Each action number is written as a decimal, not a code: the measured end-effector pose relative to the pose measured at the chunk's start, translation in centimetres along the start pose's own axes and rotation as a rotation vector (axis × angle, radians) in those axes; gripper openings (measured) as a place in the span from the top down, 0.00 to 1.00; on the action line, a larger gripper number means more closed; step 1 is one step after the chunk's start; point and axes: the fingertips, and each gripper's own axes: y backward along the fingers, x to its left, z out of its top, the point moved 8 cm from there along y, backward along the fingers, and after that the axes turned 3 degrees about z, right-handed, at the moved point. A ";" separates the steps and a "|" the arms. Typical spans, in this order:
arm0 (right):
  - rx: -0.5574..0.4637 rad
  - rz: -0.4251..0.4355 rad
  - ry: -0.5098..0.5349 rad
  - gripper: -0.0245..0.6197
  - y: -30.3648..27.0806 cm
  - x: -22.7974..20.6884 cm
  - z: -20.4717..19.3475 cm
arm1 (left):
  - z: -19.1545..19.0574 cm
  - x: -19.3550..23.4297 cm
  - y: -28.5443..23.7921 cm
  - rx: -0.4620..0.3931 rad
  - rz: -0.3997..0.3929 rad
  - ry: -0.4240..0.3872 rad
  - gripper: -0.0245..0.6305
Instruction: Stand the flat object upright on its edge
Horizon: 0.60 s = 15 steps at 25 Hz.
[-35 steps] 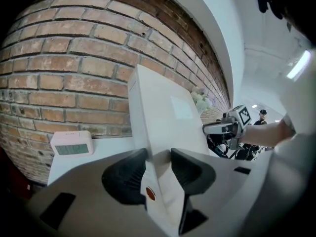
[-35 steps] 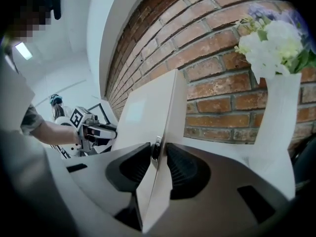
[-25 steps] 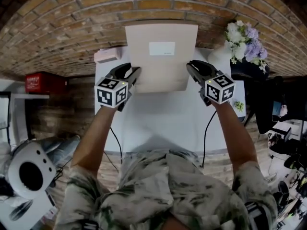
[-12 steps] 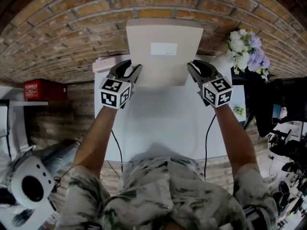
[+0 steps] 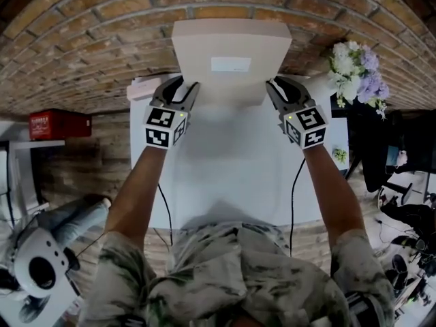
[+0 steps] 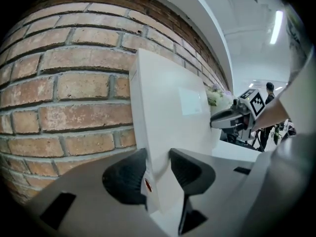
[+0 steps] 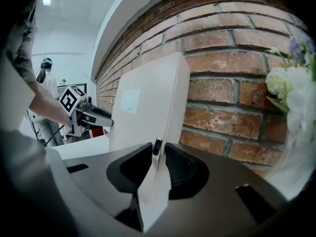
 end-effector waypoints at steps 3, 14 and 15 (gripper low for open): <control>0.011 -0.012 0.012 0.80 -0.7 -0.3 -0.3 | -0.2 0.4 -0.8 0.009 0.009 -0.019 0.70; 0.020 -0.055 0.033 0.81 -2.7 -1.6 -0.9 | -0.4 1.1 -3.0 0.016 0.037 -0.024 0.70; 0.021 -0.057 0.034 0.81 -2.8 -1.7 -0.9 | -0.4 1.1 -3.2 0.015 0.038 -0.025 0.70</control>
